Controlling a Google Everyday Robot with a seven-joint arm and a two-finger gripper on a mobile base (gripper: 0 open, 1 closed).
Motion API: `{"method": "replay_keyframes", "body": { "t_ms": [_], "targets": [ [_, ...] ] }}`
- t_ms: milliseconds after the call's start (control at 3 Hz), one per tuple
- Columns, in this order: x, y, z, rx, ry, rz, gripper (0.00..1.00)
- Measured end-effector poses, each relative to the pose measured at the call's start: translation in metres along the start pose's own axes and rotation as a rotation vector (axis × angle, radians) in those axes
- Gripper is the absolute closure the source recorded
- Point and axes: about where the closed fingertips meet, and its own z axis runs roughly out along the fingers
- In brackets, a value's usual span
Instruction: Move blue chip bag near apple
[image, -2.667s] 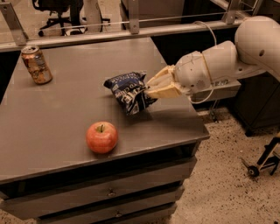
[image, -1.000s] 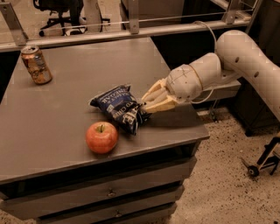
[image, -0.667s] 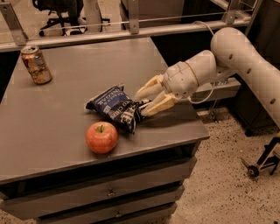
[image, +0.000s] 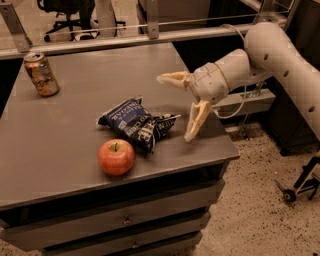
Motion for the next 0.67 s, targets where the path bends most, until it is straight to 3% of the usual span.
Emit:
{"method": "replay_keyframes", "body": {
  "t_ms": [333, 667],
  "targets": [
    [-0.004, -0.011, -0.043, 0.084, 0.114, -0.027, 0.00],
    [-0.022, -0.013, -0.112, 0.258, 0.274, -0.043, 0.00]
  ]
}}
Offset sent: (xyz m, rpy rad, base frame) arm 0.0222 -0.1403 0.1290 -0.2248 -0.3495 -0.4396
